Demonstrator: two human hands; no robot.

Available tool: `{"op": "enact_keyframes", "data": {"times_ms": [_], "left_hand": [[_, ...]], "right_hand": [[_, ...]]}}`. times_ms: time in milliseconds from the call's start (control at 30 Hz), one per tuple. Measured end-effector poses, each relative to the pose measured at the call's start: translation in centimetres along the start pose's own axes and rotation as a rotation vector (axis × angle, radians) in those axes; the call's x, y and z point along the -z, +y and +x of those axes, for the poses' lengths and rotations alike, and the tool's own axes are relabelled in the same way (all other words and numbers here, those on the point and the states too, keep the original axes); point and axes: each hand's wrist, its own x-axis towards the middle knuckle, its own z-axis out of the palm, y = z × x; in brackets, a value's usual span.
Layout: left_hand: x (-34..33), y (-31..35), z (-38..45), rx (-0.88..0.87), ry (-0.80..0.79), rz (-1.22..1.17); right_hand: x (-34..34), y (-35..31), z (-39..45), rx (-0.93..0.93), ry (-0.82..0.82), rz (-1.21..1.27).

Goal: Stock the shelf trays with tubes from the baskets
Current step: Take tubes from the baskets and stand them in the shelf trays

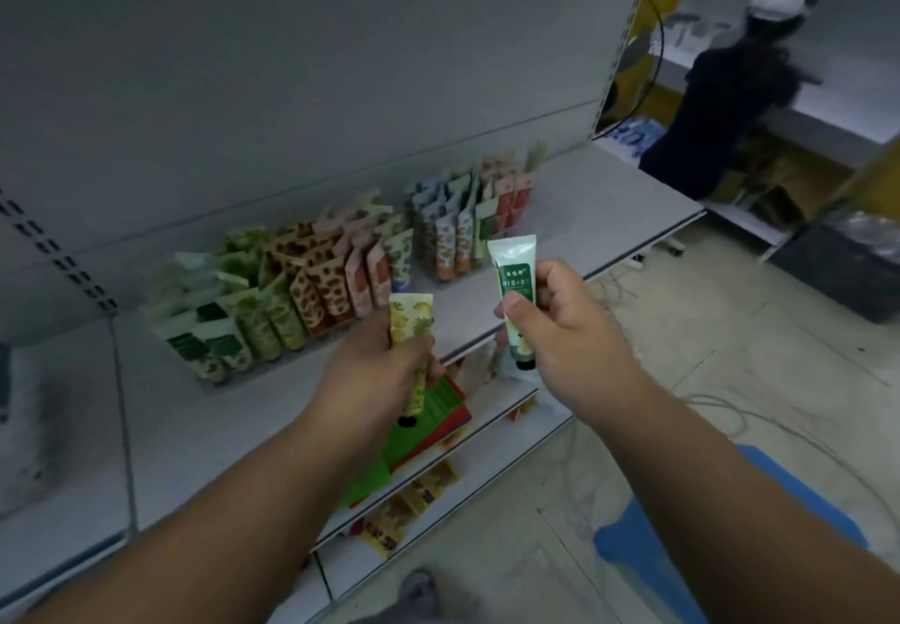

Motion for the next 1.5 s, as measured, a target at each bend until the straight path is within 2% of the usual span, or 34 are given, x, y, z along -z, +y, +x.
{"op": "enact_keyframes", "data": {"times_ms": [167, 333, 467, 733, 867, 1000, 1100, 1200, 1300, 1400, 1500], "left_hand": [[-3.5, 1.6, 4.8, -0.05, -0.064, 0.024], [-6.1, 1.5, 7.8, 0.005, -0.037, 0.133], [-7.3, 0.9, 10.0, 0.018, 0.041, 0.124], [-11.0, 0.1, 10.9, 0.037, 0.363, 0.122], [-13.0, 0.0, 11.3, 0.039, 0.455, 0.057], [-14.2, 0.0, 11.4, 0.082, 0.518, 0.006], [-14.7, 0.2, 11.9, 0.075, 0.517, 0.043], [-15.7, 0.4, 12.5, 0.059, 0.5, 0.111], [-16.9, 1.2, 13.7, 0.028, 0.447, 0.201], [-18.6, 2.1, 15.6, -0.037, 0.393, 0.304], [-20.7, 2.6, 17.2, -0.135, 0.417, 0.331]], "right_hand": [[3.6, 2.3, 4.6, -0.047, 0.058, -0.091], [6.6, 3.4, 10.3, 0.046, 0.102, -0.217], [6.9, 5.2, 16.0, 0.152, 0.005, -0.299], [5.2, 8.5, 22.8, 0.411, -0.283, -0.428], [5.3, 9.2, 24.4, 0.454, -0.355, -0.382], [5.5, 9.5, 25.0, 0.455, -0.494, -0.457], [5.6, 10.1, 24.8, 0.429, -0.519, -0.501], [7.3, 9.8, 24.0, 0.467, -0.375, -0.331], [9.6, 8.7, 23.4, 0.408, -0.466, -0.165], [11.6, 8.1, 24.2, 0.348, -0.558, -0.222], [13.9, 7.9, 26.2, 0.377, -0.469, -0.302]]}}
